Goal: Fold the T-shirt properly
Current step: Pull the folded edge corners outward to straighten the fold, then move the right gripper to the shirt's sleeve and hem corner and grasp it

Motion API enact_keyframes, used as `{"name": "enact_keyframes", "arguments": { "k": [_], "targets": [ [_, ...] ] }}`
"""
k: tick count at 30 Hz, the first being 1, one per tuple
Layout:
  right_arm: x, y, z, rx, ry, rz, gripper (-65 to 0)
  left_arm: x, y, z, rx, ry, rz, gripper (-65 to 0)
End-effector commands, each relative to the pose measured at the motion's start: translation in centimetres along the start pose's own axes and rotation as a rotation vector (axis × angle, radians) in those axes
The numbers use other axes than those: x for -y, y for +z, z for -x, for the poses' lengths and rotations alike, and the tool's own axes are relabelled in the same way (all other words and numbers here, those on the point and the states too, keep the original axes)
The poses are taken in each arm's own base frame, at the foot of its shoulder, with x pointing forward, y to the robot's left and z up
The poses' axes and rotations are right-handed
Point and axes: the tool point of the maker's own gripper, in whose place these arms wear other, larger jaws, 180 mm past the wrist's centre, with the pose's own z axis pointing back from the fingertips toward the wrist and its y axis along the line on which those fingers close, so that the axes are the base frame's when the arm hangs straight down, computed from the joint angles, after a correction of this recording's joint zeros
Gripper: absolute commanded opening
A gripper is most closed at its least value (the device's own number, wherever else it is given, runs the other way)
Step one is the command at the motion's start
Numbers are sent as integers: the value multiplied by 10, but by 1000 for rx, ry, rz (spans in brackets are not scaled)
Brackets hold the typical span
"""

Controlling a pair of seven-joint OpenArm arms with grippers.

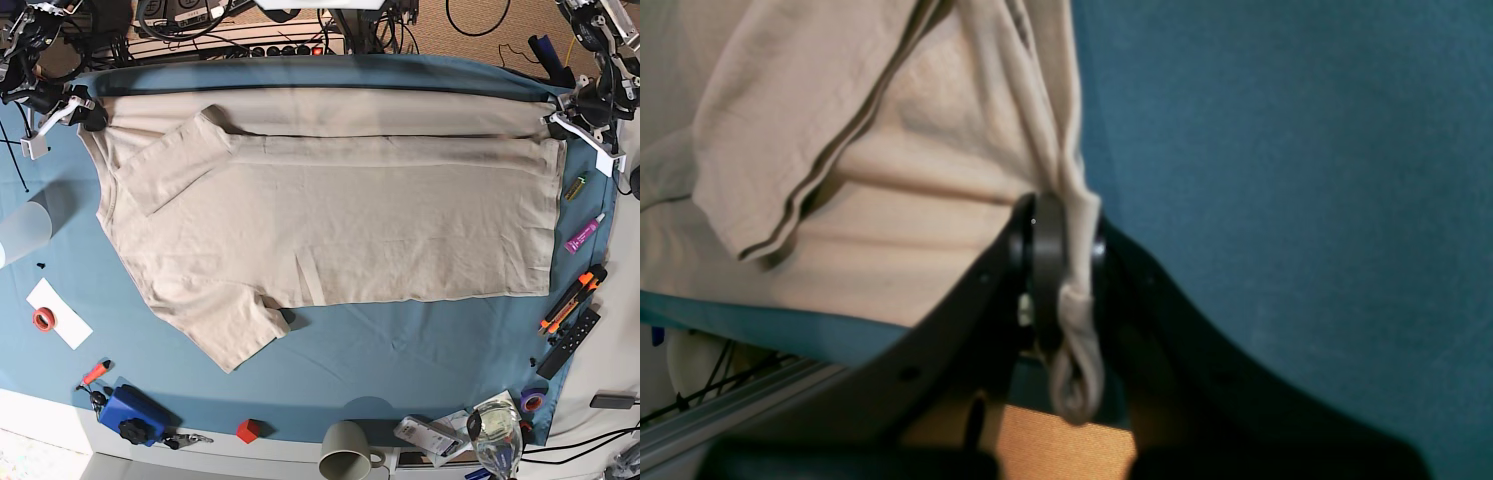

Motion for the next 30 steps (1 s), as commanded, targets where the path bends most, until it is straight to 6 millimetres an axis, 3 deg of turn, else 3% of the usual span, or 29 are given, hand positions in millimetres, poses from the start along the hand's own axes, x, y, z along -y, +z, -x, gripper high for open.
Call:
{"name": "enact_keyframes", "arguments": {
  "k": [1, 3, 5, 12, 19, 25, 30],
  "targets": [
    [5, 10, -16, 36, 29, 22, -637, -2, 6, -8, 23, -25, -3, -611],
    [2, 10, -18, 47, 26, 8, -560, 4, 6, -11, 39, -48, 30, -559],
    [-1, 11, -20, 56, 23, -6, -526, 8, 6, -13, 49, -46, 56, -529],
    [-1, 28, -40, 103, 38, -33, -526, 11, 13, -22, 75, -71, 60, -524],
    [7, 66, -77, 318, -8, -44, -526, 16, 36, -60, 203, -174, 28, -524],
    [-8, 71, -113, 434, 13, -106, -526, 35, 48, -87, 310, -207, 63, -524],
    [-21, 74, -153, 526, 52, -125, -526, 43, 51, -94, 336, -202, 103, -524]
  ]
}}
